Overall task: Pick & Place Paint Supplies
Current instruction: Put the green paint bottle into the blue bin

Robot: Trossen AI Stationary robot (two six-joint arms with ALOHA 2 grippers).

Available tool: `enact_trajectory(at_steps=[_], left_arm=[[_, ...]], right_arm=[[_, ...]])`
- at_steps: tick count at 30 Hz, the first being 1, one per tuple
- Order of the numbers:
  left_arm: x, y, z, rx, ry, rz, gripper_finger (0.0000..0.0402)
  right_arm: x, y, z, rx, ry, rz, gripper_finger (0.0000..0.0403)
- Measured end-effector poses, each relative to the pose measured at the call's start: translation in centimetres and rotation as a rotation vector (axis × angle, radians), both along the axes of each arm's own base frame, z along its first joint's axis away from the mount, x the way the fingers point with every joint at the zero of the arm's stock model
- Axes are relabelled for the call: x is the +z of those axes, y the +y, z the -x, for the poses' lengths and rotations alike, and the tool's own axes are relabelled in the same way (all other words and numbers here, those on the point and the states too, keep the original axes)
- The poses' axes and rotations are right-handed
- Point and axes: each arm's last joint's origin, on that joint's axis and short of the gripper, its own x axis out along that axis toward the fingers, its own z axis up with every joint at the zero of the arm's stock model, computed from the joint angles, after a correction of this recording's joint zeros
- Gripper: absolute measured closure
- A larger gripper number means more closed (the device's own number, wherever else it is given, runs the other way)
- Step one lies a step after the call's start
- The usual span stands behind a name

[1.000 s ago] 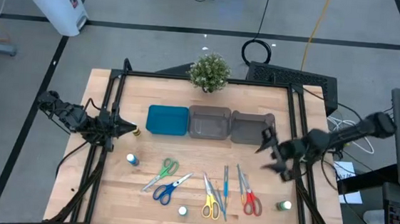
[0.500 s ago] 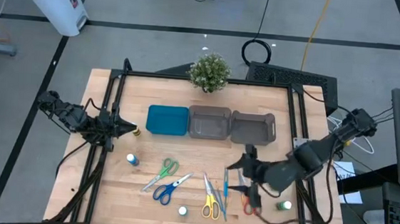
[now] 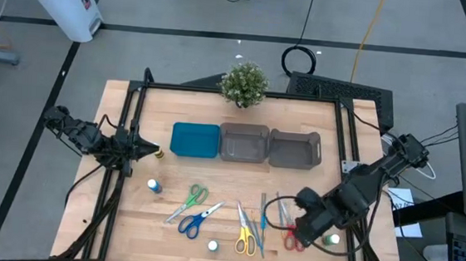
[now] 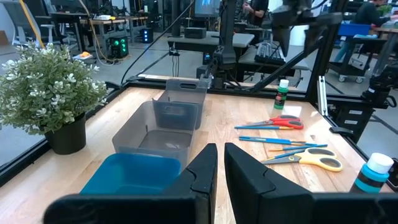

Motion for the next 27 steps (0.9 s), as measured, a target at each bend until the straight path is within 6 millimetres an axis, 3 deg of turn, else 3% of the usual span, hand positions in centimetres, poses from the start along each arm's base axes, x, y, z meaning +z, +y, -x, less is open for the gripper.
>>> enact_trajectory(at_steps=[5,11,27], left_arm=[[0.0,0.0,0.0,0.001,0.000,0.000,0.0364],[0.0,0.0,0.0,0.000,0.000,0.000,0.0364],[0.0,0.0,0.0,0.000,0.000,0.000,0.0364]], right_arm=[[-0.1,0.4,2.1,-0.082,0.145,0.074,0.0158],[-1.4,1.7,3.6,-0.095,0.192,0.120,0.0160],[-6.8,3.1,5.3,-0.019,0.241,0.154,0.0161]])
